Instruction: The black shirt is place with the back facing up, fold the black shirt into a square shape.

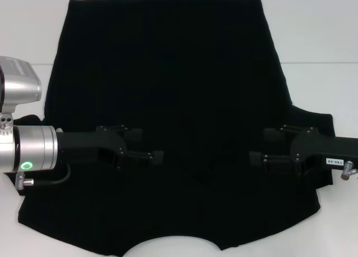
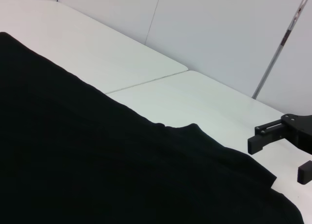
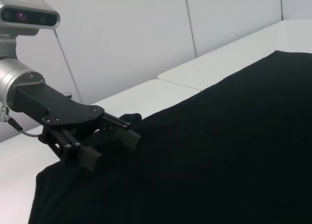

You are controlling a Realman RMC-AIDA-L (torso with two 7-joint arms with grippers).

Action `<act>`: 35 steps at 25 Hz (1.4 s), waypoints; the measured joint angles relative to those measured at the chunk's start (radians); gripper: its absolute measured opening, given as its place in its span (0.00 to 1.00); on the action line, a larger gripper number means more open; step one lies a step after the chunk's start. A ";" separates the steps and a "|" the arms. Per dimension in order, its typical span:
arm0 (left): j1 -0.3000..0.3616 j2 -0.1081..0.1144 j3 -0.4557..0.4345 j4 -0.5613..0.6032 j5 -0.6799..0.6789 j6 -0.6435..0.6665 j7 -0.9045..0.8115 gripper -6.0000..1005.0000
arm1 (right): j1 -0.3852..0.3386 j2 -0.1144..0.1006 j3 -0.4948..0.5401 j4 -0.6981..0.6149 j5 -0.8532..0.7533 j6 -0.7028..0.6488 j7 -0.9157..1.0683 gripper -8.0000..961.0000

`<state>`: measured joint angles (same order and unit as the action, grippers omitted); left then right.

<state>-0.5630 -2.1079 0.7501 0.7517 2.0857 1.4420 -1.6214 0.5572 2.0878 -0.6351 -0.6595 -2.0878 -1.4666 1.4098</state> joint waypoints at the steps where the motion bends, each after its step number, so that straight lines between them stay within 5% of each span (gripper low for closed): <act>1: 0.000 0.000 0.000 0.000 0.000 0.000 0.000 0.94 | 0.000 0.000 0.000 0.000 0.000 0.000 0.000 0.90; 21: 0.001 0.007 -0.013 0.010 0.000 0.000 -0.059 0.94 | 0.017 -0.002 0.008 -0.008 0.005 0.009 0.070 0.90; 28: 0.001 0.038 -0.057 0.056 0.010 0.003 -0.348 0.94 | 0.079 -0.056 0.002 -0.012 0.000 0.091 0.422 0.90; 35: 0.001 0.088 -0.290 0.096 0.126 0.107 -0.665 0.94 | 0.142 -0.125 0.005 -0.016 -0.002 0.168 0.729 0.90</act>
<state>-0.5624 -2.0197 0.4600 0.8480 2.2114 1.5494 -2.2864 0.6988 1.9632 -0.6300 -0.6760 -2.0902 -1.2982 2.1387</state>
